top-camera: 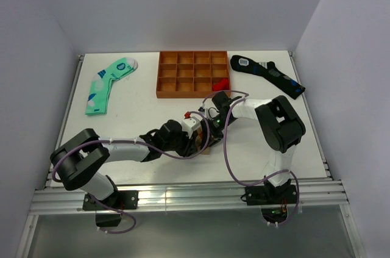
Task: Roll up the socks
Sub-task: Roll the sock at the center of the board.
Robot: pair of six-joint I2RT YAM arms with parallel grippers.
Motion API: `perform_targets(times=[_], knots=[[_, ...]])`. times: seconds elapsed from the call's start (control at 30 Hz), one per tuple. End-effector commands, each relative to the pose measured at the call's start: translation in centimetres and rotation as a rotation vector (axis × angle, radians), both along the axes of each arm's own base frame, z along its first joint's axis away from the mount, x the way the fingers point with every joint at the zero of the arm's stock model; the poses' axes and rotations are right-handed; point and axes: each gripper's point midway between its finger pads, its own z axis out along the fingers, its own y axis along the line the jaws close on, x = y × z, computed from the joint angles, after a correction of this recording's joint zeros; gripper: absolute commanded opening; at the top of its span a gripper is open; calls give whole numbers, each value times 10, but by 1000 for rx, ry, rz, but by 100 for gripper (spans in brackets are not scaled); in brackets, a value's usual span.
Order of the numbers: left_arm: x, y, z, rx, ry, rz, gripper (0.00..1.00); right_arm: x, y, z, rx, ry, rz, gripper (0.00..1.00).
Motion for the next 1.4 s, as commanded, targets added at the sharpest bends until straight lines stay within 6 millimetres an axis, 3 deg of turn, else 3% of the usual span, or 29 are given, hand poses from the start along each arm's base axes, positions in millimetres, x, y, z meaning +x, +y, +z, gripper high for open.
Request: perform_targets(times=[0.0, 0.5, 0.87, 1.1, 1.37], knots=[[-5, -6, -3, -11, 56, -4, 33, 15, 6, 14, 37, -53, -7, 21], [-30, -22, -2, -88, 285, -96, 1, 19, -9, -2, -75, -118, -67, 25], [-36, -12, -10, -90, 464, -43, 0, 30, -9, 6, -38, -269, -154, 32], [-30, 1, -30, -105, 598, 27, 0, 33, -8, 20, 19, -391, -199, 37], [-29, -2, -32, -98, 668, 62, 0, 45, -10, 58, 136, -646, -295, 44]])
